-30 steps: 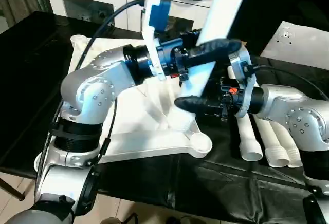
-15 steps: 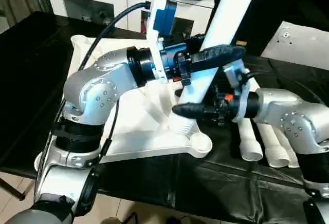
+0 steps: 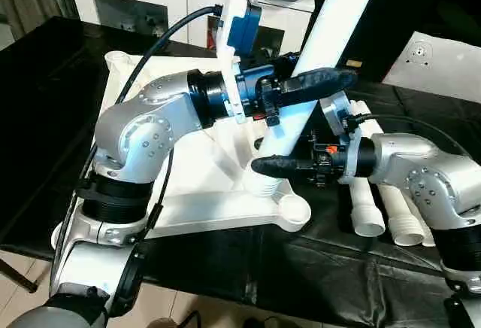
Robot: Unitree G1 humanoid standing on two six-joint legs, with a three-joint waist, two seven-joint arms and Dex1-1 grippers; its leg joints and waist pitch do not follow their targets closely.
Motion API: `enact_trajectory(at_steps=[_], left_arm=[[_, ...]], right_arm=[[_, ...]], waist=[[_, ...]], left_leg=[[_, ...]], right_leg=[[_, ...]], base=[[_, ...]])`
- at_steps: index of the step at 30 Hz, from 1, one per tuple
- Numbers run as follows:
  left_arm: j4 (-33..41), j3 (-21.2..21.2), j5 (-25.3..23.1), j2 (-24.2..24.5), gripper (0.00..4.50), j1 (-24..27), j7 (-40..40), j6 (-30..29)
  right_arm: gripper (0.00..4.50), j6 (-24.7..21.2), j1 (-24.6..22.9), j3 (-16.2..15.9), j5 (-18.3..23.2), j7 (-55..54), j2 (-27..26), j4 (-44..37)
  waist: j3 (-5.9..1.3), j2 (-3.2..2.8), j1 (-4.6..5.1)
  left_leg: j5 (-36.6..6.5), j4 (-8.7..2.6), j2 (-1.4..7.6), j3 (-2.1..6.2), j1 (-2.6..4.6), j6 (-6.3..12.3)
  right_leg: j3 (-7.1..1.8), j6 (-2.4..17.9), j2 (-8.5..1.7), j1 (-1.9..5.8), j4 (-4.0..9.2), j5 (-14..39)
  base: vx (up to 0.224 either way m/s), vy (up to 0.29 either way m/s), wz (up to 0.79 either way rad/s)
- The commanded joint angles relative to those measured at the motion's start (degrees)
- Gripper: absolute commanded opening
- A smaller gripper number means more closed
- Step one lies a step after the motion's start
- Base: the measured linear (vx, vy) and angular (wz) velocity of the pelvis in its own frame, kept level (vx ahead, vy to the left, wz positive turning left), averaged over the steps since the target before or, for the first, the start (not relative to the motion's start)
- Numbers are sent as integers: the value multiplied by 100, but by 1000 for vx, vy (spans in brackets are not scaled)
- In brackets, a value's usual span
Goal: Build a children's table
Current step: Pick table leg
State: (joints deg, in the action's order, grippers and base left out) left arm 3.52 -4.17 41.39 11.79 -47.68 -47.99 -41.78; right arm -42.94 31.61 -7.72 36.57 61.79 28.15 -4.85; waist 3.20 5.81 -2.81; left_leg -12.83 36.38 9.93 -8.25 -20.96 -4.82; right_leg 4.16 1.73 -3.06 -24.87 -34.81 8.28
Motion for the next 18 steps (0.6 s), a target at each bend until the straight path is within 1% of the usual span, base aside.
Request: enact_trajectory(at_steps=[1,2,3,4,5,11,12,13,15,16,17,18], left_arm=[[44,-87,-15,-33,180,-127,-46,-23],[46,-86,-15,-27,180,-126,-50,-22],[56,-87,-13,-12,180,-120,-65,-25],[80,-106,-15,11,180,-105,-103,-24],[89,-113,-15,18,180,-99,-112,-27],[127,-161,-31,58,180,-74,-178,-40],[130,-170,-39,65,180,-71,-186,-36],[131,-173,-43,71,180,-70,-195,-33],[131,-175,-46,75,180,-69,-202,-30],[126,-174,-46,75,180,-73,-204,-30],[117,-177,-47,80,180,-81,-213,-29],[117,-177,-47,80,180,-81,-213,-29]], right_arm=[[255,61,19,113,78,0,20,14],[269,33,26,140,117,-11,3,16],[269,-11,38,170,167,-25,-16,20],[289,-29,50,183,188,-30,-22,24],[297,-37,52,184,191,-33,-22,24],[301,-63,51,248,243,30,-35,38],[273,-75,51,269,267,49,-42,36],[273,-81,48,269,275,71,-39,30],[254,-83,47,266,280,82,-36,27],[254,-86,45,260,280,83,-33,26],[232,-84,37,243,282,77,-29,36],[227,-84,37,243,282,77,-29,36]], waist=[[-428,-55,-16],[-428,-52,-20],[-426,-70,-21],[-430,-59,-26],[-430,-57,-30],[-427,-64,-39],[-428,-64,-42],[-430,-75,-42],[-429,-71,-42],[-427,-71,-43],[-427,-74,-47],[-431,-69,-49]], left_leg=[[-173,-384,227,-7,-36,204],[-172,-387,230,-6,-33,208],[-179,-389,234,-4,-30,209],[-188,-386,232,-7,-26,218],[-184,-387,233,-7,-24,220],[-188,-388,226,-8,-34,188],[-188,-387,227,-8,-30,192],[-183,-387,226,-7,-32,190],[-184,-387,232,-7,-30,190],[-191,-391,233,-5,-30,186],[-203,-389,229,-6,-31,178],[-188,-386,225,-8,-36,175]], right_leg=[[-253,619,-400,479,420,1889],[-252,622,-400,479,416,1889],[-253,642,-405,473,419,1882],[-251,642,-402,476,417,1879],[-252,644,-402,476,417,1871],[-254,612,-402,482,423,1908],[-253,612,-400,479,421,1902],[-255,618,-402,480,417,1888],[-253,647,-400,478,414,1837],[-252,648,-399,479,413,1846],[-251,644,-404,482,417,1872],[-254,635,-404,487,418,1867]], base=[[0,0,0],[0,0,0],[0,0,0],[0,0,0],[0,0,0],[0,0,0],[0,0,0],[0,0,0],[0,0,0],[0,0,0],[0,0,0],[0,0,0]])
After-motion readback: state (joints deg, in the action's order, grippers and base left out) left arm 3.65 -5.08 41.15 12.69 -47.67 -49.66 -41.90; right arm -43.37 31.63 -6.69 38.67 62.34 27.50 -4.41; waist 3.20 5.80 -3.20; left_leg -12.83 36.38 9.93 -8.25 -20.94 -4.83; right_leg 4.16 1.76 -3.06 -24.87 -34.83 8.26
